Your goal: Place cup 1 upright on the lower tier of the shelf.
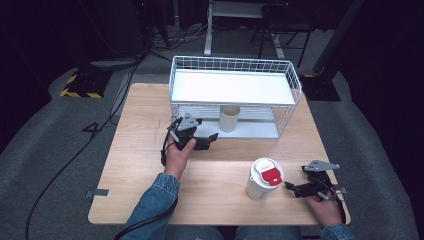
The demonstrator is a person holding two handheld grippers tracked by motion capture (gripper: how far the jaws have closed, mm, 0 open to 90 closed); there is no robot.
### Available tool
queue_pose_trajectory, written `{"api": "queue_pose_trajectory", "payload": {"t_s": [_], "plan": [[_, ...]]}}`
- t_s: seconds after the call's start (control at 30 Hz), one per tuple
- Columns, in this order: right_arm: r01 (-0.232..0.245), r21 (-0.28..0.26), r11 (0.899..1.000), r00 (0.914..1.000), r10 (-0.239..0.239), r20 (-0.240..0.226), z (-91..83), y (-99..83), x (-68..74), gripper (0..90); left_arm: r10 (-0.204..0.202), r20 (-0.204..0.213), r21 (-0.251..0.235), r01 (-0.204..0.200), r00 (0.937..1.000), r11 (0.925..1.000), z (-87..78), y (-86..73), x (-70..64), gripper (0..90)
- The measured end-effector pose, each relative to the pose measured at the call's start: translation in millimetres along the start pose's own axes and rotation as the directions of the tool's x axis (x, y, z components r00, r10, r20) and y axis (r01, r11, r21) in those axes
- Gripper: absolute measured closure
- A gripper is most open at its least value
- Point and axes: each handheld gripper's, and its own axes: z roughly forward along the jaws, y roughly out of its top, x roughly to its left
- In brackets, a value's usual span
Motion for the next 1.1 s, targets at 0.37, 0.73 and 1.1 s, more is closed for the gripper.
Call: {"api": "queue_pose_trajectory", "payload": {"t_s": [0.37, 0.73, 1.1], "plan": [[0.001, 0.0, 1.0, 1.0, -0.001, 0.0, 0.0, -0.1, 0.0, 0.4, 0.054, 0.008, 0.038, -0.055, 0.9985, 0.9978, -39.3, -4.3, -2.7, 15.4], [0.002, 0.001, 1.0, 1.0, -0.002, 0.0, 0.0, -0.1, 0.0, 0.5, 0.087, 0.005, 0.095, -0.087, 0.9962, 0.9916, -77.1, -18.4, -3.3, 15.4], [0.003, 0.001, 1.0, 1.0, -0.003, 0.0, 0.0, -0.1, 0.0, 0.4, 0.073, 0.018, 0.131, -0.075, 0.9972, 0.9886, -98.3, -32.3, -7.5, 15.5]]}}
